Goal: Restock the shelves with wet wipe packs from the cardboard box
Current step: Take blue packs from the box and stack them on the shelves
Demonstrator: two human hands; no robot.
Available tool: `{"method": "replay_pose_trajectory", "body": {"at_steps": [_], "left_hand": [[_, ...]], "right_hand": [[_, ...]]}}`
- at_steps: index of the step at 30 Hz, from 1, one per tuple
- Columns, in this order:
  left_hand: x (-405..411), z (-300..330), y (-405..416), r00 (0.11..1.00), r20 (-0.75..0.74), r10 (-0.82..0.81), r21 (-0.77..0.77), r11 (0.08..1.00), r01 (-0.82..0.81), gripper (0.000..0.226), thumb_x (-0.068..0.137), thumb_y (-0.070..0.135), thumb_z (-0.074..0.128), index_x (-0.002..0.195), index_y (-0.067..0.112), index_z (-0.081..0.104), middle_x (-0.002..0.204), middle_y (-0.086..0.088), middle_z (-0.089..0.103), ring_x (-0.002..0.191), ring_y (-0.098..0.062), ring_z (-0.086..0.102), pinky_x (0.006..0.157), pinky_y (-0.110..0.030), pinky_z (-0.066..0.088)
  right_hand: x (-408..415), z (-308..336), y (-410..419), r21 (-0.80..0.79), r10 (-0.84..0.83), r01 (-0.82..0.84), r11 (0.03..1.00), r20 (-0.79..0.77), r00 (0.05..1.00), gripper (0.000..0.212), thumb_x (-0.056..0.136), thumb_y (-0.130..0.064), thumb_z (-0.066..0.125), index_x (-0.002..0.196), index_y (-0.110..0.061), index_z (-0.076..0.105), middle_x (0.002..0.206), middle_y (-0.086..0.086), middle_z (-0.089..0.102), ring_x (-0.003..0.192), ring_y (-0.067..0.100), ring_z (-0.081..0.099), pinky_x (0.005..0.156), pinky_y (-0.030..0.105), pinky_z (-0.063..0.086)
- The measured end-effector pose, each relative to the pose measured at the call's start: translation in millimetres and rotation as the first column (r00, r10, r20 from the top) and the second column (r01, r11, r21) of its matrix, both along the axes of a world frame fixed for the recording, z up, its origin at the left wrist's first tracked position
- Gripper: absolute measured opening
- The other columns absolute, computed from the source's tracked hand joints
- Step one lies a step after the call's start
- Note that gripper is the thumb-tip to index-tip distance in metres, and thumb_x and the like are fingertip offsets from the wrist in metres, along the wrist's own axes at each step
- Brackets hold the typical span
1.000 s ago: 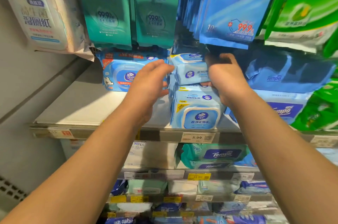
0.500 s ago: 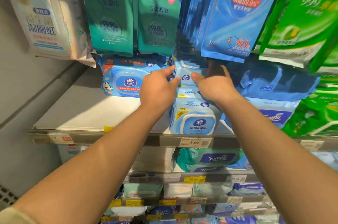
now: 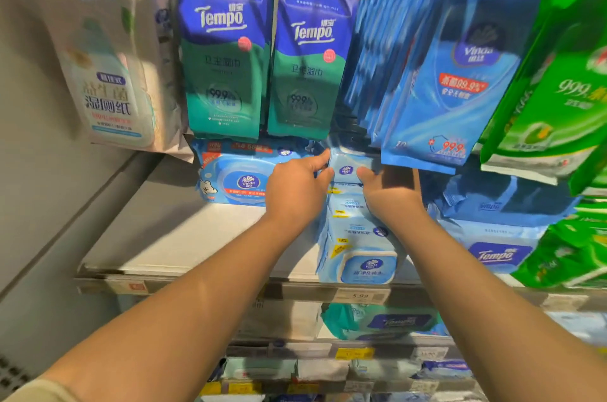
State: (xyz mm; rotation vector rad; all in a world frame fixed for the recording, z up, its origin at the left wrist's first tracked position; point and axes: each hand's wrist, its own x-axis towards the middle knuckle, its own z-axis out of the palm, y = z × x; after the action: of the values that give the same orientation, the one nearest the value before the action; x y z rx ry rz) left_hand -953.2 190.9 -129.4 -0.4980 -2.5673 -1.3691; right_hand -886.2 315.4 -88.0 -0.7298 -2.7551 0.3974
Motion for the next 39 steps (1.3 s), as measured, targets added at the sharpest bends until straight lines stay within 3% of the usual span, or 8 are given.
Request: {"method": "replay_pose_trajectory", "body": {"at_steps": [12,17,22,26,28,31,34,39], "left_hand": [[-5.0,3.6,0.2,0.991,0.135,-0.027,0.042,0.999,0.022,0.036,0.090,0.042,0.060,0.126,0.046,0.062,0.115,0.011,0.072,0.109,-0.017,0.064,0.087,-0.037,0.056],[8.2,6.3,-8.0,0.979,0.156,-0.127,0.044,0.992,0.122,0.046,0.091,0.042,0.056,0.135,0.031,0.058,0.123,0.007,0.068,0.119,-0.019,0.059,0.095,-0.030,0.044],[32.3,-8.9,-4.5,0.861,0.413,-0.296,0.412,0.904,0.113,0.058,0.082,0.064,0.049,0.128,0.032,0.061,0.127,0.007,0.067,0.119,-0.017,0.061,0.102,-0.036,0.045],[69.5,-1.9,4.8,0.543,0.613,-0.574,0.724,0.683,-0.096,0.051,0.097,0.061,0.040,0.121,0.026,0.069,0.103,-0.006,0.077,0.086,-0.023,0.075,0.068,-0.034,0.060],[81.5,-2.6,12.0,0.549,0.599,-0.583,0.744,0.659,-0.113,0.055,0.098,0.061,0.034,0.118,0.024,0.069,0.097,-0.005,0.078,0.080,-0.023,0.076,0.062,-0.032,0.060],[89.3,2.0,17.7,0.614,0.580,-0.535,0.731,0.675,-0.102,0.056,0.099,0.062,0.030,0.099,0.024,0.071,0.082,-0.004,0.078,0.066,-0.020,0.075,0.054,-0.029,0.058],[103.1,12.7,16.7,0.657,0.579,-0.483,0.710,0.694,-0.115,0.058,0.100,0.062,0.027,0.106,0.023,0.070,0.100,-0.007,0.077,0.077,-0.021,0.075,0.062,-0.030,0.060],[144.9,27.6,4.1,0.760,0.540,-0.361,0.618,0.784,-0.066,0.056,0.102,0.058,0.022,0.110,0.025,0.066,0.078,0.008,0.077,0.061,-0.003,0.071,0.048,-0.016,0.053]], "right_hand": [[10.6,15.0,-6.7,-0.162,0.008,0.045,0.986,0.312,0.950,0.051,0.112,-0.034,0.024,0.149,-0.005,0.043,0.153,0.018,0.046,0.145,0.031,0.036,0.120,0.041,0.014],[21.6,-1.6,-7.8,-0.166,0.024,-0.057,0.984,-0.195,0.980,0.050,0.099,-0.036,0.062,0.143,-0.016,0.050,0.144,0.009,0.056,0.136,0.029,0.047,0.111,0.036,0.038],[38.4,-18.2,7.7,-0.283,-0.049,-0.007,0.959,-0.190,0.981,0.050,0.097,-0.048,0.057,0.137,-0.018,0.050,0.126,0.002,0.061,0.117,0.028,0.055,0.095,0.038,0.045],[55.2,-30.5,16.3,-0.774,-0.216,-0.016,0.633,-0.197,0.956,0.047,0.092,-0.059,0.053,0.109,-0.018,0.067,0.112,0.002,0.074,0.103,0.026,0.068,0.094,0.046,0.053],[63.3,-42.1,14.3,-0.959,-0.199,-0.105,0.264,-0.161,0.967,0.047,0.098,-0.058,0.052,0.117,-0.020,0.072,0.110,0.005,0.078,0.101,0.028,0.074,0.088,0.044,0.058],[68.1,-46.6,12.9,-0.978,-0.109,-0.192,0.088,-0.201,0.974,0.049,0.102,-0.056,0.045,0.130,-0.022,0.067,0.116,0.009,0.076,0.106,0.031,0.073,0.083,0.043,0.061],[78.1,-39.3,13.7,-0.962,-0.094,-0.241,0.130,-0.254,0.963,0.042,0.106,-0.052,0.042,0.118,-0.021,0.068,0.105,0.005,0.079,0.092,0.023,0.077,0.076,0.039,0.063],[112.4,-33.5,11.5,-0.682,0.057,-0.113,0.723,-0.105,0.993,0.049,0.109,-0.040,0.033,0.142,-0.008,0.051,0.141,0.021,0.055,0.128,0.040,0.053,0.105,0.046,0.043]]}}
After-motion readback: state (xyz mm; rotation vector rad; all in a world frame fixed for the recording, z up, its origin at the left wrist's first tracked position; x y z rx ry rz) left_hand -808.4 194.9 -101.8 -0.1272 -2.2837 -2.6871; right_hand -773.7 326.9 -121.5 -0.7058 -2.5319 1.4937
